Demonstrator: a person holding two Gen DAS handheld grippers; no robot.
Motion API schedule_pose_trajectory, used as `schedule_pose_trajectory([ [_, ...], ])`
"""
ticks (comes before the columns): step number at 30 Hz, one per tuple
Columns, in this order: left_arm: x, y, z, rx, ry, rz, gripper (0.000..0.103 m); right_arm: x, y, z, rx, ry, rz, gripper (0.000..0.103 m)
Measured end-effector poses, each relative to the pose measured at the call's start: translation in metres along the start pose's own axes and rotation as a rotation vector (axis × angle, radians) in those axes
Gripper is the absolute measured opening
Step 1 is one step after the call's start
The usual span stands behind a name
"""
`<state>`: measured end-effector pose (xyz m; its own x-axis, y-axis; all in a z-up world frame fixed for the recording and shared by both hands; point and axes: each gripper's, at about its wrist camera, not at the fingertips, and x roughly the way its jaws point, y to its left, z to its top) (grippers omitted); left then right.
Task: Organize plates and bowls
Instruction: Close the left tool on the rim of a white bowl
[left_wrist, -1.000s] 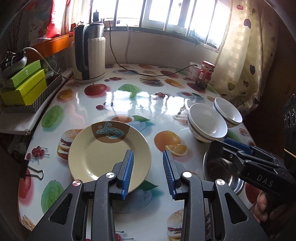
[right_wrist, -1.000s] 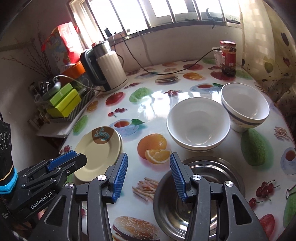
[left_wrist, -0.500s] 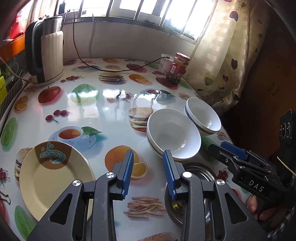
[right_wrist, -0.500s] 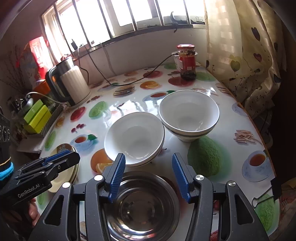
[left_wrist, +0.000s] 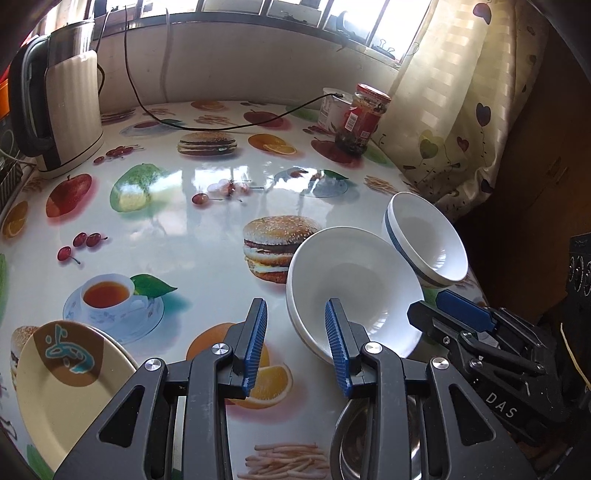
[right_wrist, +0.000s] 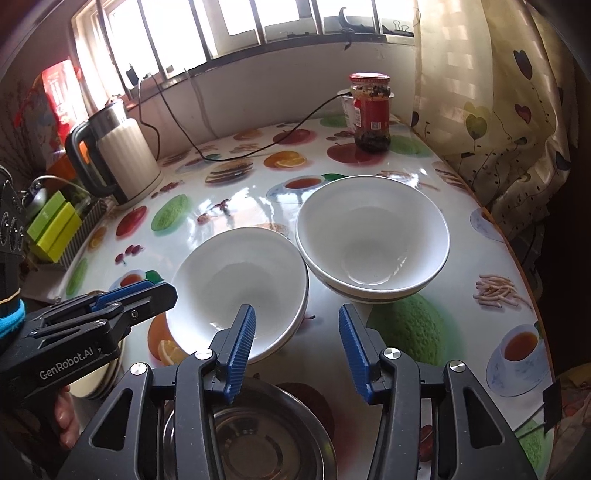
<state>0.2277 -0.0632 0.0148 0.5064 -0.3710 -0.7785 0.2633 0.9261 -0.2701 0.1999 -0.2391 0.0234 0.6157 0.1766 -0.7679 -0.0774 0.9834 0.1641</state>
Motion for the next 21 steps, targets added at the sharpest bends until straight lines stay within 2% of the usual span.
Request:
schedule_pose_trajectory([
  [5,0.009,0.000,0.003,-0.001,0.012,0.001,0.034,0.007,-0.003,0.002,0.006,0.009,0.013,0.035],
  [7,0.012,0.000,0.003,0.003,0.017,0.003,0.034,0.009,-0.002,0.002,0.001,0.016,0.020,0.027],
  [9,0.015,-0.001,0.003,0.005,0.022,0.002,0.031,0.012,-0.002,0.002,-0.001,0.020,0.025,0.025],
  [10,0.016,0.000,0.003,0.003,0.024,0.002,0.026,0.012,-0.001,0.002,-0.001,0.021,0.029,0.023],
  [16,0.019,0.001,0.004,0.005,0.030,0.006,0.015,0.015,0.000,0.003,-0.002,0.020,0.030,0.018],
  [21,0.020,0.000,0.003,0.007,0.026,0.006,0.014,0.015,-0.001,0.004,0.003,0.016,0.029,0.017],
])
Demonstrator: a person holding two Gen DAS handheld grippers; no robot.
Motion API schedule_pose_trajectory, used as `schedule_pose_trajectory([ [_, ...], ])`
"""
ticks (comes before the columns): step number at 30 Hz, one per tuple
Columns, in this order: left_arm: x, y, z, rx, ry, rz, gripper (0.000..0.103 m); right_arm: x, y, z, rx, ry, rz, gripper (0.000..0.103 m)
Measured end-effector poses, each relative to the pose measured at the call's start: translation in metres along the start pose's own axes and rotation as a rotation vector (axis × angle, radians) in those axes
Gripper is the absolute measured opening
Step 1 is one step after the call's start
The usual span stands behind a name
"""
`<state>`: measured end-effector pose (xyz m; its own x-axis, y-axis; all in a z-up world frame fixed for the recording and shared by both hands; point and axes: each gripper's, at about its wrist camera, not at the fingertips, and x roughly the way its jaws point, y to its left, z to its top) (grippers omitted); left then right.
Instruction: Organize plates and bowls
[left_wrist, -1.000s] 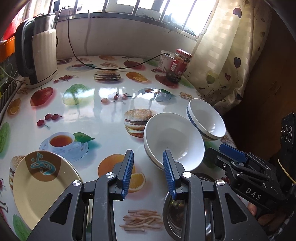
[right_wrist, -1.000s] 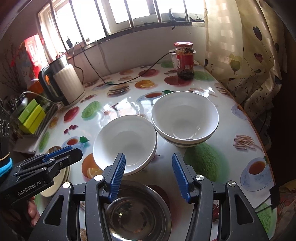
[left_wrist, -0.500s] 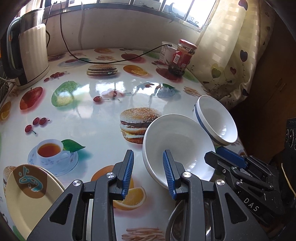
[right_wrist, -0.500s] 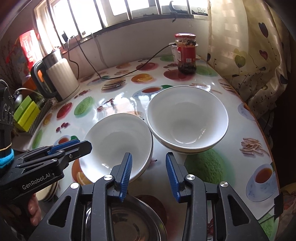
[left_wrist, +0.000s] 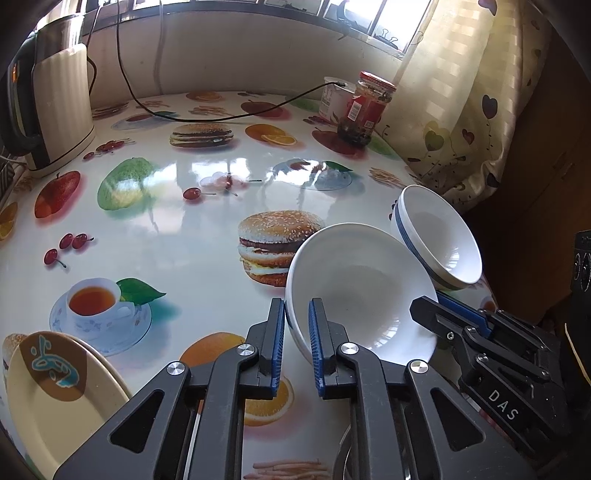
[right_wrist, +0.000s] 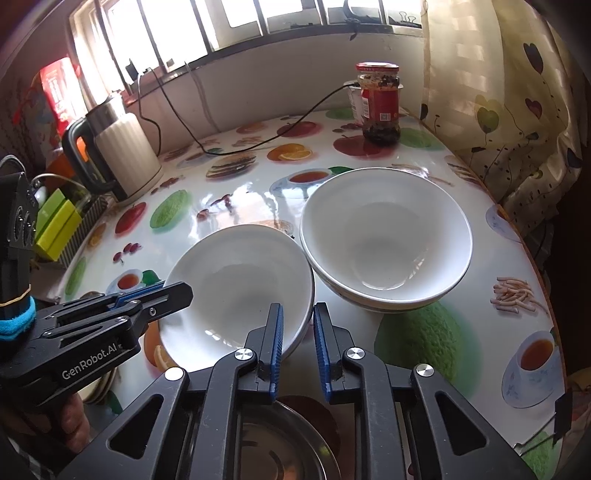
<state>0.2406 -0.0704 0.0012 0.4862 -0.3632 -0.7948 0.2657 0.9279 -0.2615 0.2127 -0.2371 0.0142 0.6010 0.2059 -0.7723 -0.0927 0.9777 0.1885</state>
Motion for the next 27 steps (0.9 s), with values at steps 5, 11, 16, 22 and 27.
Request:
schedule_pose_trajectory([
  [5,0.000,0.000,0.000,-0.002,-0.002,0.004,0.013,0.000,0.000,-0.001,-0.002,-0.001,0.001,0.016],
  [11,-0.006,0.001,0.000,0.003,-0.025,0.013,0.013,-0.003,-0.002,0.001,0.008,-0.012,0.020,0.016],
  [16,-0.019,-0.002,0.001,0.011,-0.055,0.013,0.013,-0.012,0.001,0.002,0.013,-0.042,0.032,0.015],
  [22,-0.035,-0.007,-0.001,0.018,-0.083,0.007,0.013,-0.029,0.005,-0.001,0.013,-0.073,0.039,0.016],
  [27,-0.048,-0.012,-0.006,0.028,-0.099,-0.003,0.013,-0.045,0.006,-0.005,0.014,-0.097,0.043,0.016],
])
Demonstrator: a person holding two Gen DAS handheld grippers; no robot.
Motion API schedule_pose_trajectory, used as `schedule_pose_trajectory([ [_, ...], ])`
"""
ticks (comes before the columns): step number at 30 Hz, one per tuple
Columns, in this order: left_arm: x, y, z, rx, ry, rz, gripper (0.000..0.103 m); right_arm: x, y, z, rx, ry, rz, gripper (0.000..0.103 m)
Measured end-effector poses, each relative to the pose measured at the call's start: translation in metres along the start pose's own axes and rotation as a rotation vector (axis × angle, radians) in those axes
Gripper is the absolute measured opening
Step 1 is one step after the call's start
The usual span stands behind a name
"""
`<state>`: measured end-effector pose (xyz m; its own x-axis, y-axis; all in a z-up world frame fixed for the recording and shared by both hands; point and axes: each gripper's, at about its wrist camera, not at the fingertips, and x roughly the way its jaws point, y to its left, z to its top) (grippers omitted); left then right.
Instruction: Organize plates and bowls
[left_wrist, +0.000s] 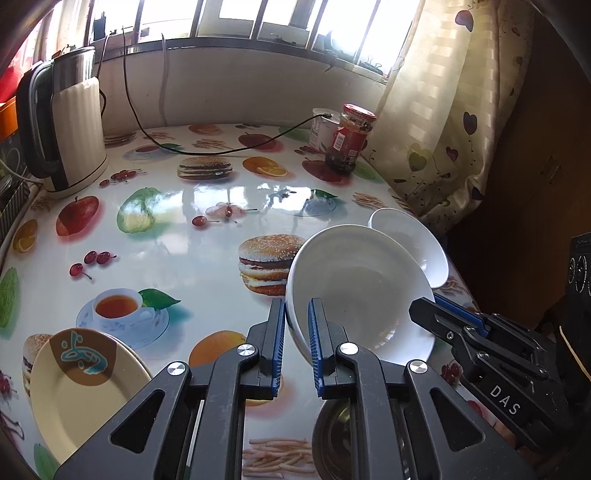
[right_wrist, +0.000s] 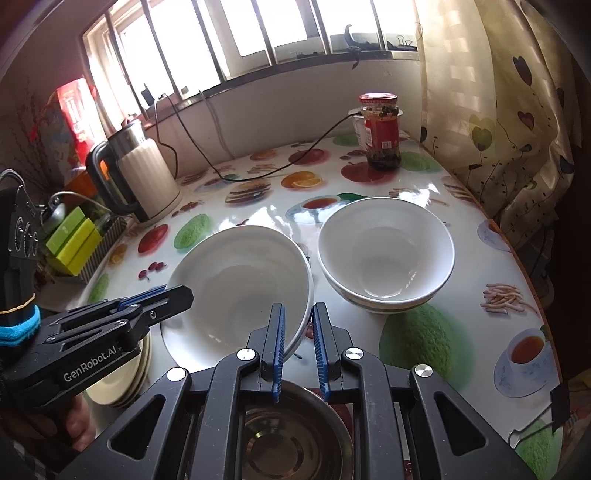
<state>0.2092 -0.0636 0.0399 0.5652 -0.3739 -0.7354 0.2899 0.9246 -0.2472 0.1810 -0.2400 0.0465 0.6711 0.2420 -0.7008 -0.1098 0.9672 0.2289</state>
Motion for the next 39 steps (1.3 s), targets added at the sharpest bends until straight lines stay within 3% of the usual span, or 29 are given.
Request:
schedule_pose_trajectory([
  [21,-0.030,-0.023,-0.047,0.026,0.025,-0.036,0.013,-0.050,0.002,-0.048,0.006,-0.005,-0.028,0.016],
  [39,-0.017,-0.029,-0.075,0.034,0.112,-0.035,0.013,-0.050,-0.007,-0.080,0.031,0.048,-0.040,0.016],
])
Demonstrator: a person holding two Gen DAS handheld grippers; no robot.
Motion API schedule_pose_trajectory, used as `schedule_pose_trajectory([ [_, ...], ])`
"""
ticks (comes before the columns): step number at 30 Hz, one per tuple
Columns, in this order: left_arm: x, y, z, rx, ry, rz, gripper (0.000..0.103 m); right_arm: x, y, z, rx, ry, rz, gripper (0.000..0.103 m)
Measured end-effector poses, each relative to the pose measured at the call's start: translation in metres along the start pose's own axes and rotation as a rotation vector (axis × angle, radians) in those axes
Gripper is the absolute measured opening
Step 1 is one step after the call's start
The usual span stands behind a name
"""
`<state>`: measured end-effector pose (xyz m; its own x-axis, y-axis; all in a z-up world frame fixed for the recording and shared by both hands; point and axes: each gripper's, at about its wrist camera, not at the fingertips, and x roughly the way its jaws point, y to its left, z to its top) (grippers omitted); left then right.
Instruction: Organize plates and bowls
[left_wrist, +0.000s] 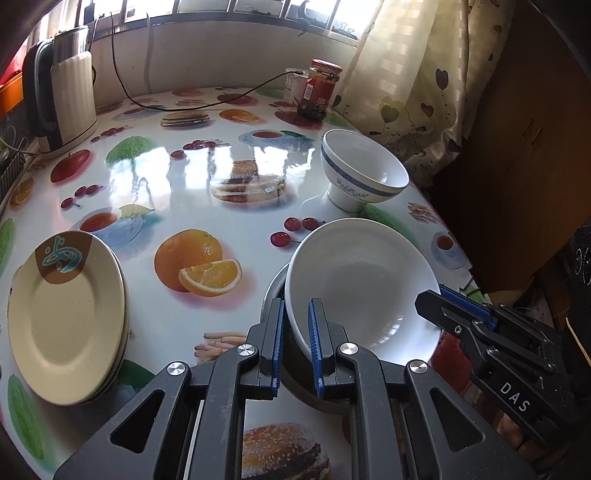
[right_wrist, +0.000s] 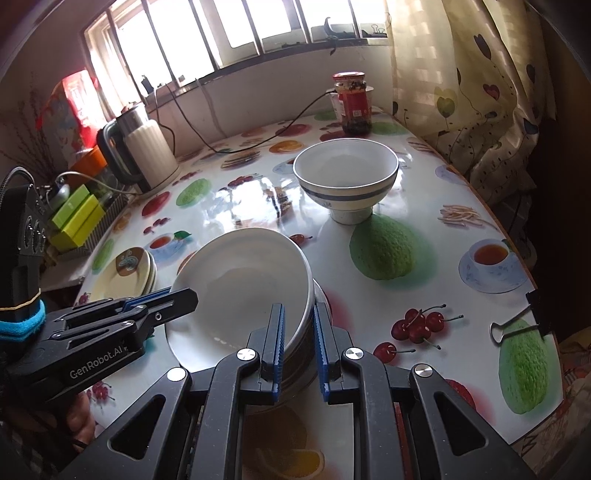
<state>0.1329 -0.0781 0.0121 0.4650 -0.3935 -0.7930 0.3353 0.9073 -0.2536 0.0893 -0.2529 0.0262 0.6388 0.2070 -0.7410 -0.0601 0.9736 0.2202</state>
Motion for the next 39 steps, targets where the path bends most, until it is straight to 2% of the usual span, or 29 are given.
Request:
schedule_pose_trajectory([
  [11,0.001,0.002,-0.004,-0.013,0.013,0.000,0.013,0.009,-0.001,-0.005,0.003,0.035,-0.003,0.016],
  [30,0.007,0.003,-0.003,-0.007,0.029,-0.010,0.014,0.012,-0.003,-0.005,0.013,0.038,-0.003,0.018],
  [39,0.003,0.001,0.002,0.008,0.008,-0.007,0.016,0.010,-0.004,-0.003,0.022,0.030,0.005,0.028],
])
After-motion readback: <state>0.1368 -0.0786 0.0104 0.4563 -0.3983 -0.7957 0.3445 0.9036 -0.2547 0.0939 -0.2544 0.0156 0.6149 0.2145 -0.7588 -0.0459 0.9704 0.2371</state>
